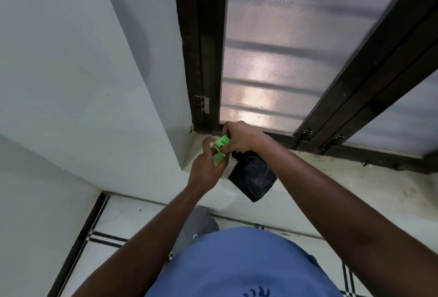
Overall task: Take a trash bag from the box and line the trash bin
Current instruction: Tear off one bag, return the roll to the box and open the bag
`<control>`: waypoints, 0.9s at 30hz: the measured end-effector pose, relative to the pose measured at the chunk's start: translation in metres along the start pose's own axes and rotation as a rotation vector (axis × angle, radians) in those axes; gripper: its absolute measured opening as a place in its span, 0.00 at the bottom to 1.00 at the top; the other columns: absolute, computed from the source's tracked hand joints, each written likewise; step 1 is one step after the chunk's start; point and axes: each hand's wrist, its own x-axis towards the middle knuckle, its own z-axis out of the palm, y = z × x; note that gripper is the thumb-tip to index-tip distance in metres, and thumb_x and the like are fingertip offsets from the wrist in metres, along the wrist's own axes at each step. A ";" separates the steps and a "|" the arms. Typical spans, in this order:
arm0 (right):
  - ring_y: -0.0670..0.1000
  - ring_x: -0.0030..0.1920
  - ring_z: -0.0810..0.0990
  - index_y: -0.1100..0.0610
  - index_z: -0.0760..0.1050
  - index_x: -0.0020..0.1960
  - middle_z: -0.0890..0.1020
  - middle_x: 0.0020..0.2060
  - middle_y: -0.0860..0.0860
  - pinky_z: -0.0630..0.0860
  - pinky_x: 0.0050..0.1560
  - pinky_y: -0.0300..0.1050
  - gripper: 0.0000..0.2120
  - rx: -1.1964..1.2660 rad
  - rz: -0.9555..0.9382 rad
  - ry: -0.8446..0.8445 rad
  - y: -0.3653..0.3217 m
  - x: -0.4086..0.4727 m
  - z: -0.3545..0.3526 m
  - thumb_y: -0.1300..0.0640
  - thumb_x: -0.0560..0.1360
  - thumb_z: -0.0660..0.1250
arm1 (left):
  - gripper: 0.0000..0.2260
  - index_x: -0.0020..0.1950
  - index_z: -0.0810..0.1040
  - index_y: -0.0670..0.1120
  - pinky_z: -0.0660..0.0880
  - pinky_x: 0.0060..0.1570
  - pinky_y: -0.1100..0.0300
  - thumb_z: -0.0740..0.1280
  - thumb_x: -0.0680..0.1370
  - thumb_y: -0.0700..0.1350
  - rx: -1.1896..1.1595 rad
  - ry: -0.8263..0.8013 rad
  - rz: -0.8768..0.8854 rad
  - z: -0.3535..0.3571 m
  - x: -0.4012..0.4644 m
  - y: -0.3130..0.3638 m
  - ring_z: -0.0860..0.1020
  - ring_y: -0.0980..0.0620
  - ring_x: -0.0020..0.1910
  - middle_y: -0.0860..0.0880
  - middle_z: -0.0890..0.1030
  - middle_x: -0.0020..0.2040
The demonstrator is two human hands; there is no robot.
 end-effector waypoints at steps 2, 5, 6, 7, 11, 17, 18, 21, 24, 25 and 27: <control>0.54 0.52 0.85 0.53 0.79 0.66 0.85 0.55 0.52 0.85 0.53 0.54 0.27 0.084 0.007 0.023 0.003 -0.001 -0.001 0.40 0.74 0.81 | 0.27 0.78 0.63 0.55 0.85 0.54 0.54 0.72 0.84 0.57 -0.089 -0.002 0.018 -0.004 0.000 -0.001 0.87 0.51 0.55 0.53 0.86 0.62; 0.52 0.58 0.85 0.51 0.79 0.71 0.85 0.61 0.49 0.84 0.62 0.55 0.25 0.342 0.041 0.105 0.009 -0.016 0.000 0.40 0.78 0.76 | 0.22 0.77 0.69 0.53 0.83 0.54 0.65 0.72 0.85 0.51 -0.189 0.064 -0.018 -0.008 0.004 -0.010 0.85 0.58 0.55 0.55 0.84 0.60; 0.51 0.60 0.84 0.50 0.78 0.73 0.85 0.62 0.49 0.83 0.64 0.55 0.25 0.411 0.046 0.154 0.010 -0.024 0.004 0.43 0.79 0.74 | 0.21 0.75 0.70 0.50 0.81 0.52 0.71 0.72 0.85 0.50 -0.197 0.100 -0.040 -0.010 0.005 -0.010 0.85 0.61 0.54 0.55 0.84 0.59; 0.51 0.62 0.84 0.51 0.78 0.74 0.84 0.64 0.48 0.82 0.66 0.55 0.26 0.438 0.045 0.195 0.010 -0.031 0.009 0.45 0.78 0.73 | 0.19 0.74 0.71 0.48 0.78 0.49 0.74 0.71 0.85 0.49 -0.208 0.132 -0.073 -0.009 0.007 -0.012 0.83 0.65 0.52 0.54 0.84 0.57; 0.56 0.76 0.70 0.49 0.72 0.79 0.76 0.74 0.51 0.70 0.75 0.58 0.34 0.116 0.041 0.281 0.012 -0.047 0.043 0.43 0.75 0.71 | 0.19 0.68 0.73 0.47 0.85 0.56 0.53 0.69 0.84 0.58 -0.401 0.197 -0.308 0.000 0.016 -0.020 0.85 0.51 0.54 0.51 0.84 0.56; 0.63 0.84 0.56 0.48 0.60 0.87 0.58 0.85 0.58 0.58 0.82 0.61 0.45 0.044 0.162 0.282 0.012 -0.055 0.093 0.40 0.76 0.75 | 0.15 0.69 0.77 0.44 0.86 0.57 0.47 0.71 0.83 0.44 -0.841 0.213 -0.792 0.009 0.028 -0.037 0.84 0.41 0.57 0.42 0.83 0.62; 0.63 0.84 0.56 0.48 0.59 0.87 0.57 0.85 0.58 0.58 0.82 0.62 0.45 0.053 0.176 0.298 0.011 -0.058 0.101 0.40 0.76 0.75 | 0.18 0.70 0.77 0.45 0.85 0.62 0.45 0.72 0.80 0.45 -0.837 0.218 -0.813 0.009 0.028 -0.039 0.84 0.39 0.60 0.41 0.83 0.64; 0.64 0.84 0.56 0.50 0.59 0.86 0.56 0.85 0.59 0.57 0.83 0.63 0.44 0.120 0.258 0.359 0.011 -0.063 0.121 0.39 0.77 0.74 | 0.27 0.74 0.75 0.38 0.81 0.68 0.44 0.70 0.76 0.48 -0.651 0.150 -0.851 0.012 0.027 -0.046 0.82 0.35 0.69 0.37 0.82 0.70; 0.65 0.84 0.56 0.50 0.59 0.86 0.56 0.85 0.60 0.58 0.83 0.64 0.47 0.148 0.366 0.404 0.016 -0.069 0.139 0.36 0.76 0.76 | 0.31 0.75 0.74 0.39 0.82 0.64 0.46 0.70 0.74 0.51 -0.529 0.086 -0.852 0.014 0.021 -0.046 0.84 0.37 0.63 0.40 0.81 0.70; 0.66 0.83 0.56 0.49 0.57 0.87 0.56 0.85 0.61 0.59 0.82 0.65 0.50 0.140 0.407 0.399 0.020 -0.070 0.145 0.35 0.75 0.78 | 0.30 0.73 0.75 0.40 0.83 0.59 0.48 0.70 0.73 0.51 -0.516 0.058 -0.833 0.014 0.017 -0.044 0.85 0.40 0.56 0.44 0.82 0.66; 0.67 0.81 0.61 0.48 0.53 0.89 0.57 0.85 0.62 0.64 0.80 0.65 0.54 0.104 0.480 0.359 0.027 -0.073 0.152 0.37 0.74 0.80 | 0.16 0.61 0.80 0.39 0.80 0.47 0.52 0.70 0.77 0.46 -0.495 -0.048 -0.764 0.010 0.007 -0.026 0.80 0.45 0.44 0.45 0.80 0.54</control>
